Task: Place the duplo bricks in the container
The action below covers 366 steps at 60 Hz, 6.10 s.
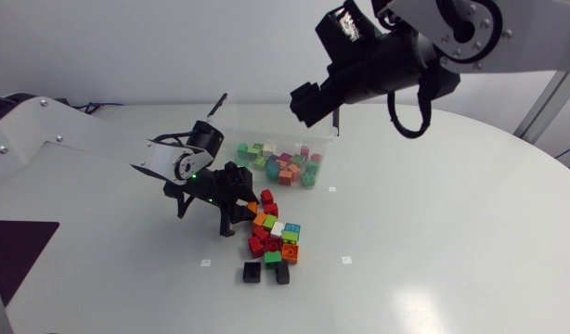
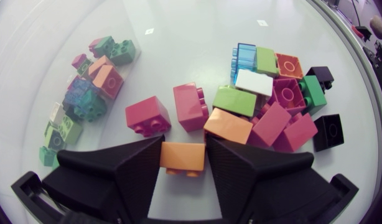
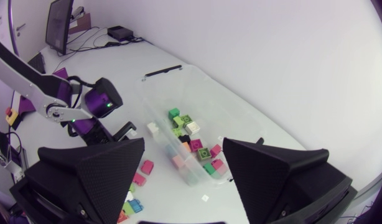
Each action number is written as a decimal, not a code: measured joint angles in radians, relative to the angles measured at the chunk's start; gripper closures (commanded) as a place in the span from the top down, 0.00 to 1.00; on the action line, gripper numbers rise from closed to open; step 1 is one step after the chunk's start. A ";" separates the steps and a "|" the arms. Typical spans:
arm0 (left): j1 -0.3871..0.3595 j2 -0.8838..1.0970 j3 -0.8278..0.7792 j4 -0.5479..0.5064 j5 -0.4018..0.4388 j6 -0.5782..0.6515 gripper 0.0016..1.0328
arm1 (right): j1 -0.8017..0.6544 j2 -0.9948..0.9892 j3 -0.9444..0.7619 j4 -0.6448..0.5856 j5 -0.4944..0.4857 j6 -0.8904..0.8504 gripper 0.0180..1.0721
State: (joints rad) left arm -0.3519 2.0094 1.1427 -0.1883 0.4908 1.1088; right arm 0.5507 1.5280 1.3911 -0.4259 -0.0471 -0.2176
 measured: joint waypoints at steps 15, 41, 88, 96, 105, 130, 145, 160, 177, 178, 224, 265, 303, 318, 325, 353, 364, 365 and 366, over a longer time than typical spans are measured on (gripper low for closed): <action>-0.005 -0.006 0.000 -0.002 0.006 0.000 0.16 | 0.024 0.023 -0.152 0.046 -0.002 0.000 0.27; 0.027 -0.063 -0.067 -0.024 0.006 0.000 0.16 | -0.050 0.248 -0.119 0.117 -0.040 -0.021 0.27; 0.028 -0.202 -0.166 -0.024 0.006 -0.001 0.15 | -0.036 0.277 -0.070 0.110 -0.060 -0.047 0.53; 0.037 -0.272 -0.195 -0.011 0.006 -0.027 0.16 | 0.046 0.271 -0.084 0.056 -0.059 -0.020 0.58; 0.064 -0.340 -0.218 0.055 0.006 -0.086 0.16 | 0.072 0.285 -0.077 0.040 -0.035 0.010 0.58; 0.122 -0.519 -0.290 0.213 0.003 -0.330 0.16 | 0.124 0.476 0.029 -0.005 0.004 0.118 0.67; 0.174 -0.569 -0.290 0.253 0.003 -0.424 0.16 | 0.135 0.582 0.146 -0.080 0.014 0.160 0.70; 0.212 -0.632 -0.291 0.292 0.003 -0.491 0.16 | 0.135 0.651 0.235 -0.133 0.024 0.193 0.69; 0.240 -0.644 -0.291 0.322 0.003 -0.541 0.16 | 0.130 0.729 0.336 -0.198 0.026 0.215 0.36; 0.240 -0.644 -0.291 0.322 0.003 -0.541 0.16 | 0.129 0.731 0.338 -0.199 0.026 0.216 0.35; 0.203 -0.434 -0.094 0.407 -0.055 -0.697 0.16 | 0.146 0.396 0.123 -0.169 0.046 0.217 0.26; 0.112 -0.143 0.156 0.434 -0.139 -0.796 0.92 | 0.030 0.136 0.077 -0.153 0.044 0.206 0.26; 0.070 -0.590 -0.162 0.272 -0.102 -0.594 0.95 | -0.100 0.370 0.355 -0.117 -0.055 0.138 0.26; 0.035 -0.618 -0.313 0.133 -0.068 -0.393 0.93 | -0.113 0.492 0.452 -0.118 -0.057 0.135 0.46; 0.011 -0.620 -0.352 0.100 -0.057 -0.324 0.93 | -0.113 0.515 0.483 -0.124 -0.057 0.135 0.78; -0.089 -0.621 -0.470 -0.036 -0.054 -0.133 0.89 | -0.145 0.415 0.440 -0.119 -0.058 0.108 0.91; -0.102 -0.594 -0.481 -0.073 -0.053 -0.083 0.83 | -0.147 0.237 0.322 -0.089 -0.062 0.089 0.91; -0.104 -0.591 -0.481 -0.073 -0.053 -0.082 0.83 | -0.148 0.224 0.311 -0.088 -0.063 0.089 0.91; -0.108 -0.585 -0.481 -0.074 -0.053 -0.079 0.83 | -0.149 0.207 0.296 -0.085 -0.065 0.088 0.91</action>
State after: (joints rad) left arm -0.4595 1.4246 0.6613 -0.2623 0.4377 1.0298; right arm 0.4015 1.7351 1.6871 -0.5114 -0.1123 -0.1299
